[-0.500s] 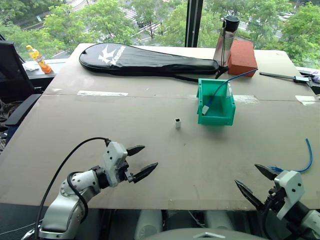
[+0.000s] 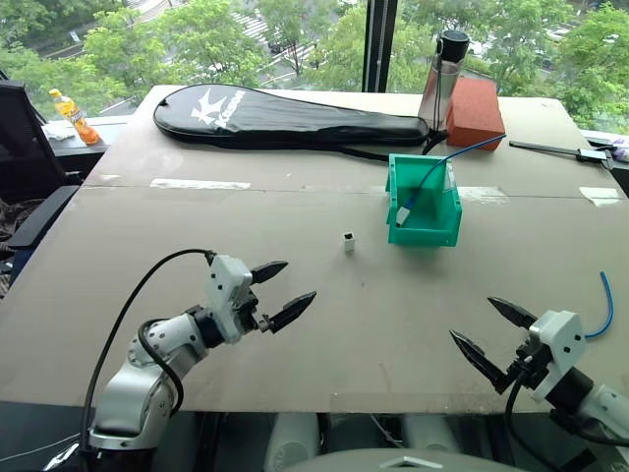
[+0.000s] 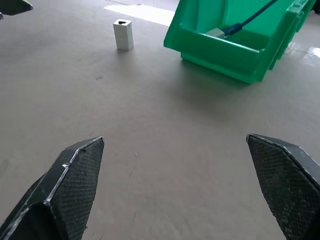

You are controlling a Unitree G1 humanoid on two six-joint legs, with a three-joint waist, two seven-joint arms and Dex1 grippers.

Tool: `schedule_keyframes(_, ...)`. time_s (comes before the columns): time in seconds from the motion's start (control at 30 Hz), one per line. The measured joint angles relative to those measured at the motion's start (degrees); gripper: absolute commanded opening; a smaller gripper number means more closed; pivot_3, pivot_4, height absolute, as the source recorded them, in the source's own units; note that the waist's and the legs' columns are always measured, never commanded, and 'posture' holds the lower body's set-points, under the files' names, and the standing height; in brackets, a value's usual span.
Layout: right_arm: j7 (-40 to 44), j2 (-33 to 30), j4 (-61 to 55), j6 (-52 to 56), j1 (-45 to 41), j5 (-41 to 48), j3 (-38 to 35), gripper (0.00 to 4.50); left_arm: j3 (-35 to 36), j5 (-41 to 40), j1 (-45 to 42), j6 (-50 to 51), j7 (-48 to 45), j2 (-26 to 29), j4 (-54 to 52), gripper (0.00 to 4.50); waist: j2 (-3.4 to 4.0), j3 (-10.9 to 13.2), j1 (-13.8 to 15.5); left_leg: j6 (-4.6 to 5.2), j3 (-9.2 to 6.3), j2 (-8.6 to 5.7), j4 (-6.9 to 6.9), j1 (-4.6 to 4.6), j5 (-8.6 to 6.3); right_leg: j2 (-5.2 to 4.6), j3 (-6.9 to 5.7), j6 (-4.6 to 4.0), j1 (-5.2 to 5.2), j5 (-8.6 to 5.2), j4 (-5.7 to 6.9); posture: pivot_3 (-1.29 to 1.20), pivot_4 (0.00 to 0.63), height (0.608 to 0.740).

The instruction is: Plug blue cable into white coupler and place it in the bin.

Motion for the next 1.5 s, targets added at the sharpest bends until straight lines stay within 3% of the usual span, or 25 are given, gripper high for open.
schedule_keyframes(0.3, 1.04, -0.51, 0.5, 0.2, -1.17, 0.51, -0.43, 4.5, -2.2, 0.64, -2.75, -0.21, -1.75, -0.02, 0.65, 4.48, 0.0, 0.0, 0.11, 0.0, -0.01, -0.05, 0.0, -0.02, 0.0, 0.0, 0.0, -0.01, 0.02, 0.01, 0.0, 0.0, 0.15, 0.74)
schedule_keyframes(0.47, 1.98, -4.52, 0.45, 3.38, 2.71, 2.61, -9.4, 4.5, -5.2, -0.87, -4.15, 0.33, -8.11, 2.6, -0.05, 4.48, 0.03, 0.01, 0.03, 0.0, 0.0, -0.05, 0.02, 0.0, 0.0, 0.0, 0.02, 0.0, 0.02, 0.0, 0.02, 0.0, 0.15, 0.74)
schedule_keyframes(0.63, 9.12, -16.55, 1.65, 11.72, 9.04, 6.21, -23.78, 4.5, -8.21, -2.06, -6.92, 0.71, -15.76, 6.94, -3.35, 4.48, 0.1, 0.04, 0.06, 0.01, 0.0, -0.07, 0.03, 0.04, 0.0, -0.01, 0.05, 0.01, 0.06, 0.0, 0.0, 0.0, 0.15, 0.74)
schedule_keyframes(0.83, 17.68, -29.87, 7.45, 17.69, 8.58, 3.44, -28.16, 4.5, -10.54, -2.03, -10.4, -0.07, -18.37, 6.72, -3.23, 4.48, 0.05, 0.04, -0.01, 0.02, -0.08, -0.09, 0.03, 0.07, 0.0, 0.06, 0.11, 0.01, 0.08, 0.0, -0.01, 0.0, 0.15, 0.74)
schedule_keyframes(1.07, 24.9, -43.62, 13.06, 22.17, -0.15, -0.87, -22.92, 4.5, -11.48, -0.96, -10.75, -2.73, -21.27, 6.8, -1.49, 4.48, -0.01, 0.11, 0.03, 0.02, -0.16, -0.14, 0.02, -0.01, 0.0, 0.08, 0.1, 0.0, 0.05, 0.0, -0.05, 0.0, 0.15, 0.74)
schedule_keyframes(1.2, 27.9, -49.58, 16.65, 22.62, -8.07, -2.49, -14.12, 4.5, -11.66, -0.57, -10.7, -4.11, -22.7, 6.79, -0.97, 4.48, -0.04, 0.14, 0.13, 0.03, -0.19, -0.16, 0.02, -0.03, -0.01, 0.05, 0.08, 0.0, 0.06, 0.0, -0.06, 0.0, 0.15, 0.74)
schedule_keyframes(1.5, 31.13, -49.77, 21.09, 22.92, -17.32, -4.01, -3.37, 4.5, -11.38, -3.89, -11.19, -2.18, -23.81, 6.89, -2.88, 4.48, -0.05, 0.16, 0.02, 0.05, -0.19, -0.19, 0.07, -0.04, -0.02, 0.05, 0.1, 0.03, 0.06, 0.0, -0.06, 0.0, 0.15, 0.74)
